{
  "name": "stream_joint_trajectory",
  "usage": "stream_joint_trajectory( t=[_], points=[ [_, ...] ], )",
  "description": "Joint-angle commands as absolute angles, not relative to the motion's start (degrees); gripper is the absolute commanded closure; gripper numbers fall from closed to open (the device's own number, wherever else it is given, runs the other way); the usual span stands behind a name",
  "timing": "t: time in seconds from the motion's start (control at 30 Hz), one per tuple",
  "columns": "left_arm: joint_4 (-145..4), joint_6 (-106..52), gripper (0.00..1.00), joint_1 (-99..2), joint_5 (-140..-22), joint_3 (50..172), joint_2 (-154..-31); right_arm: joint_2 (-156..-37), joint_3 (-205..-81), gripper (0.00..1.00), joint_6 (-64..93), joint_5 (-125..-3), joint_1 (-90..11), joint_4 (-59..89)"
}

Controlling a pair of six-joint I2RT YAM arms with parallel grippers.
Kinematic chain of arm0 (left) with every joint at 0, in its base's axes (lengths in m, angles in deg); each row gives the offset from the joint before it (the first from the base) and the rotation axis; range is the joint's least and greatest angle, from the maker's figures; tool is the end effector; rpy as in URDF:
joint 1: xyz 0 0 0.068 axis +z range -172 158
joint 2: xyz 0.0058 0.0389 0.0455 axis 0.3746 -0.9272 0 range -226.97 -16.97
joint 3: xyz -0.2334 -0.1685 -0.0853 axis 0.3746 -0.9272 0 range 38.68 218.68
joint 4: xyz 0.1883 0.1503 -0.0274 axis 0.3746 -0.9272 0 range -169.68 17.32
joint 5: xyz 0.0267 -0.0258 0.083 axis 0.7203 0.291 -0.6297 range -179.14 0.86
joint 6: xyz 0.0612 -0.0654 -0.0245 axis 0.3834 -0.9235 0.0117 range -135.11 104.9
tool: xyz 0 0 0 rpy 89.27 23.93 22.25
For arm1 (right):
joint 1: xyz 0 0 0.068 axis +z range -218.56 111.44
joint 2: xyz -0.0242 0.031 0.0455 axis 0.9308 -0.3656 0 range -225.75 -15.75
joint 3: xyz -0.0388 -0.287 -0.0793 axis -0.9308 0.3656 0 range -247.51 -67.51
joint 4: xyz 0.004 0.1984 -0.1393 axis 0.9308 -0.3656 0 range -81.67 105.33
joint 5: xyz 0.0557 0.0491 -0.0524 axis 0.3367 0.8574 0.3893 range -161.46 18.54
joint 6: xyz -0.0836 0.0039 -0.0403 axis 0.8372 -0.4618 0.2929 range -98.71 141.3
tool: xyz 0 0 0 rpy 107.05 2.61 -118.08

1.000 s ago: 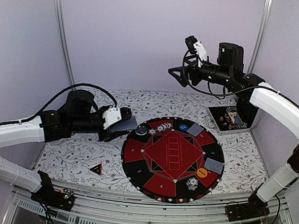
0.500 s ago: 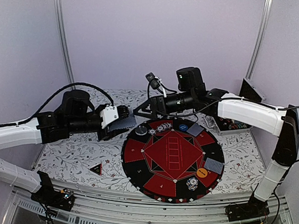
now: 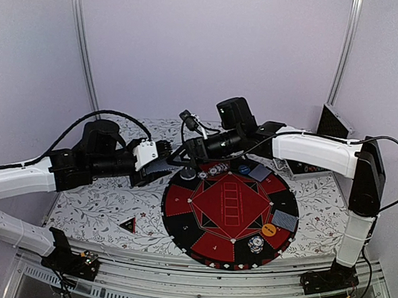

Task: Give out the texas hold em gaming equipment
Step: Pick up the poker card from the face-down deck piles.

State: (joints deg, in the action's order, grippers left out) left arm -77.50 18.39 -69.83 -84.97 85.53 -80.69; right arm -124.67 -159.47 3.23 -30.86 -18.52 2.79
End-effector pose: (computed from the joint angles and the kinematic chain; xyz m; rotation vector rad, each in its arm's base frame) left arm 0.1762 -0.2036 0.3096 1.3105 1.4517 -0.2361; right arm 0.2582 0.3927 0.3141 -1.0797 2.0171 1.4157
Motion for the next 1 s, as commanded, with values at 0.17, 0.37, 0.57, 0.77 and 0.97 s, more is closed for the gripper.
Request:
stream_joint_trajectory(
  t=[0.17, 0.37, 0.57, 0.77, 0.97],
  points=[
    [-74.9, 19.1, 0.37, -69.6, -85.4, 84.7, -79.8, -124.4, -164.8, 0.37, 7.1, -32.2, -19.3, -7.2],
    [-74.8, 19.0, 0.37, -69.6, -85.3, 84.7, -79.9, -125.5, -167.9, 0.58, 7.4, -29.4, -18.5, -8.4],
    [-74.8, 18.8, 0.37, -69.6, -86.3, 84.7, -80.2, -125.7, -170.5, 0.82, 7.8, -30.1, -18.1, -11.7],
    [-74.9, 18.8, 0.37, -69.6, -86.4, 84.7, -80.1, -126.1, -173.2, 0.98, 9.9, -33.6, -18.2, -18.8],
    [-74.9, 18.8, 0.36, -69.6, -86.4, 84.7, -80.2, -125.3, -174.9, 0.88, 11.7, -35.7, -18.1, -21.6]
  ],
)
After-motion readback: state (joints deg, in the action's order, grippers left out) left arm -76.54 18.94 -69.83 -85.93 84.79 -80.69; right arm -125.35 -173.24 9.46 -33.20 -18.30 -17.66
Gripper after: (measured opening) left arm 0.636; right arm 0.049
